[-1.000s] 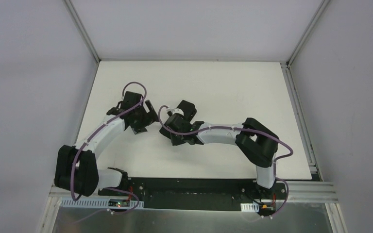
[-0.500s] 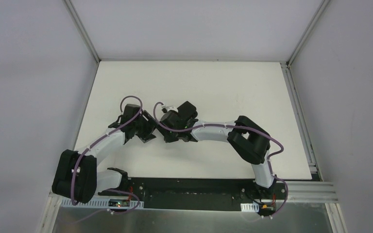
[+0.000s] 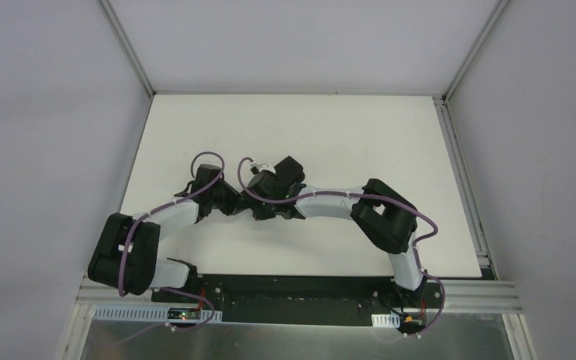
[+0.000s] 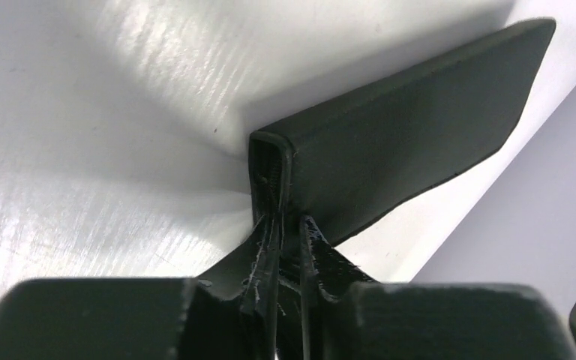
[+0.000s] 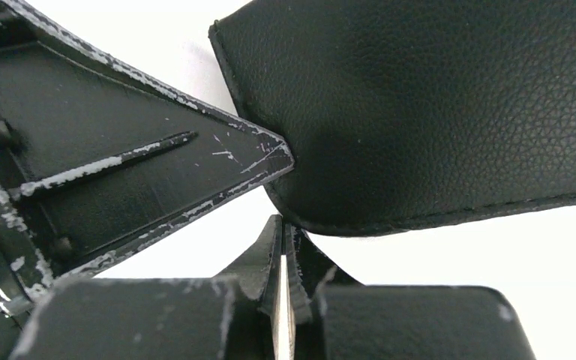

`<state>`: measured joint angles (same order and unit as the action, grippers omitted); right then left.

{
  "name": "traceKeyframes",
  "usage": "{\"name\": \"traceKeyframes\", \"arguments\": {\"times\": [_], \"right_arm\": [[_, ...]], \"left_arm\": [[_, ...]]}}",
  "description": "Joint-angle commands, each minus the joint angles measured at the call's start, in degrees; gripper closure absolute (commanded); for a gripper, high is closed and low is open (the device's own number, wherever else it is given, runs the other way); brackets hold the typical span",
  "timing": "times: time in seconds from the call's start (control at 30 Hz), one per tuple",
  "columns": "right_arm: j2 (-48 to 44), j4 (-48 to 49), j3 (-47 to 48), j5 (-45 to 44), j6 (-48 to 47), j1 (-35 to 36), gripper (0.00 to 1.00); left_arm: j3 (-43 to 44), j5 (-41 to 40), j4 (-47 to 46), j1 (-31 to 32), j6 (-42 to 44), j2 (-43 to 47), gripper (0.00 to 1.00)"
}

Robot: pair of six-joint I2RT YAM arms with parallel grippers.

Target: Sort the hair-cutting tools

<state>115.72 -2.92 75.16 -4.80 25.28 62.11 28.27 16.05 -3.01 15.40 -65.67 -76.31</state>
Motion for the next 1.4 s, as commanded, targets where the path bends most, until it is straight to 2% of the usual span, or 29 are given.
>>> {"name": "traceKeyframes", "arguments": {"times": [0.0,0.47,0.7,0.9,1.1,1.13,1.27,1.37], "right_arm": [[-1.5,-1.5,-2.0,1.7,0.4,0.1,1.00],[-13.3,-8.3,-16.1,-4.0,-2.0,-3.5,1.00],[-13.3,-11.0,-15.1,-6.2,-5.8,-9.0,1.00],[-11.8,-12.8,-13.8,-6.7,-6.1,-16.6,1.00],[-14.7,-13.8,-15.3,-6.9,-5.7,-19.3,1.00],[-15.0,-13.8,-15.3,-6.0,-5.4,-19.3,1.00],[-14.5,-12.9,-14.7,-0.8,-1.8,-17.4,1.00],[-13.1,-12.3,-12.7,1.2,0.6,-14.1,1.00]], "left_arm": [[-2.1,-1.2,2.8,0.4,2.5,-2.7,0.98],[-0.8,-6.1,8.1,0.3,9.3,-5.5,1.00],[0.5,-7.2,11.0,0.3,12.5,-5.3,1.00],[3.3,-8.2,14.5,-0.1,15.9,-5.0,1.00],[9.3,-7.3,17.2,-3.7,21.2,-7.9,1.00],[10.8,-6.1,17.5,-4.3,21.9,-9.3,0.96],[17.5,-3.7,17.5,-4.9,22.8,-13.2,0.69],[20.8,-3.2,17.5,-5.0,22.0,-13.9,0.45]]}}
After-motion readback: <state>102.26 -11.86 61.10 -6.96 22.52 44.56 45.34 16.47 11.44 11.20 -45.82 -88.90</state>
